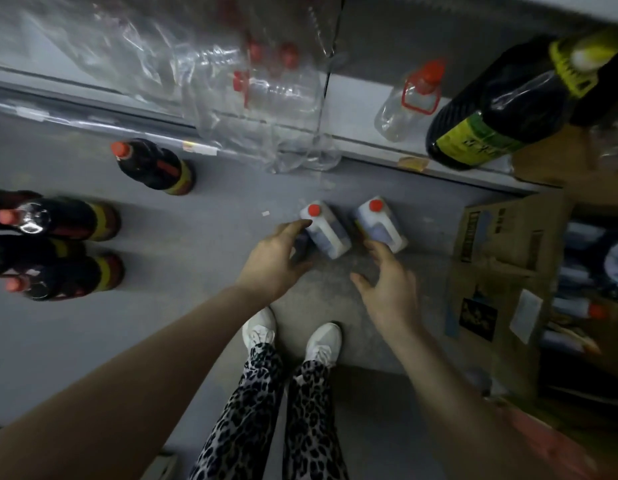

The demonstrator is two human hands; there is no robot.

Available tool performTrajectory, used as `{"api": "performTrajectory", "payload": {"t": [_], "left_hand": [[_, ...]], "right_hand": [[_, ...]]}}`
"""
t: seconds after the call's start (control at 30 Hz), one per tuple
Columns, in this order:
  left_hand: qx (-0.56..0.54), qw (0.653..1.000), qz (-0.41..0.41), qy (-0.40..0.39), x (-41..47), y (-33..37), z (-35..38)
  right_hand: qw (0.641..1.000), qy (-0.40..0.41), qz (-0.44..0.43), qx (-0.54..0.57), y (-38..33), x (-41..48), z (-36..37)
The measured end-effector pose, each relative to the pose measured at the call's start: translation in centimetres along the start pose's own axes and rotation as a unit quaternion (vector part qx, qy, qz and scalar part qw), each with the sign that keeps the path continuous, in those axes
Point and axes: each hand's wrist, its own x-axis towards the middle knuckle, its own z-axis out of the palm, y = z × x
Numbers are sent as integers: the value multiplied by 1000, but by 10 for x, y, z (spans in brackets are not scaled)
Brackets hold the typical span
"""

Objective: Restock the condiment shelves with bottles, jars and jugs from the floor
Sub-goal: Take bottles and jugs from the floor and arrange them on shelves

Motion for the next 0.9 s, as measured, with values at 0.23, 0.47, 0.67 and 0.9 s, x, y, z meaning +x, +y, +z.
{"api": "performTrajectory", "payload": {"t": [0.23, 0.47, 0.67, 0.9], "left_hand": [[20, 1000, 15, -9, 79, -56, 60], [95, 995, 29, -22, 160, -110, 107], [125, 991, 36, -10, 199, -124, 131], [109, 993, 40, 2, 196, -120, 143]], "right_hand": [[999, -25, 16, 27, 58, 63, 81], [997, 20, 8, 76, 107, 126, 149], [994, 55, -28, 88, 124, 164, 189], [994, 28, -31, 102, 141, 173, 193]]}}
